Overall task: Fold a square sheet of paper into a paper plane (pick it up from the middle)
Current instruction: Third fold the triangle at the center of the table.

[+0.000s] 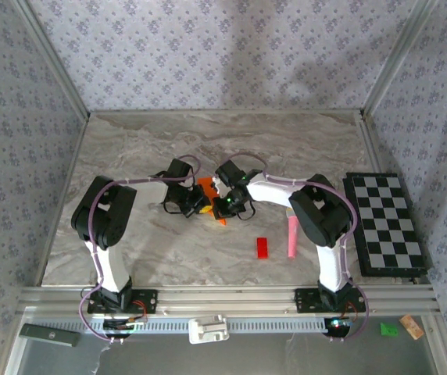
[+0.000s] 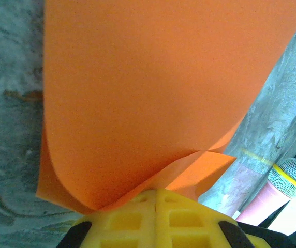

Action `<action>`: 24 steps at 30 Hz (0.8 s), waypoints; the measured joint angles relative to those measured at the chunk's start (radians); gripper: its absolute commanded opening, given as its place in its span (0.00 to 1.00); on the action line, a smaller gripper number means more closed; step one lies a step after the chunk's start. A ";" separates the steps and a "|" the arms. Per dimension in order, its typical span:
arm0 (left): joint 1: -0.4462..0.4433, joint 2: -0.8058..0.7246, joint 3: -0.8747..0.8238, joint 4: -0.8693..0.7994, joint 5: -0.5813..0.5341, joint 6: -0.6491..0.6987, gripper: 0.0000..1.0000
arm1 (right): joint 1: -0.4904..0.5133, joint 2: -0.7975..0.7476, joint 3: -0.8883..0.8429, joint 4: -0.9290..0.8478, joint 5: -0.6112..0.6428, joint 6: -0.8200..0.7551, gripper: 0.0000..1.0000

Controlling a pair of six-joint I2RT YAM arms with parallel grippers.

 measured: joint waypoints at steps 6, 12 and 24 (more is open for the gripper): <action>0.007 0.000 0.015 -0.016 0.005 0.030 0.07 | 0.000 0.013 0.011 -0.002 0.000 0.000 0.00; 0.018 -0.035 0.030 -0.026 -0.011 0.075 0.09 | 0.000 0.020 0.020 -0.009 0.000 0.000 0.00; 0.011 -0.065 -0.010 0.001 -0.017 0.105 0.06 | 0.000 0.027 0.033 -0.023 0.000 0.000 0.00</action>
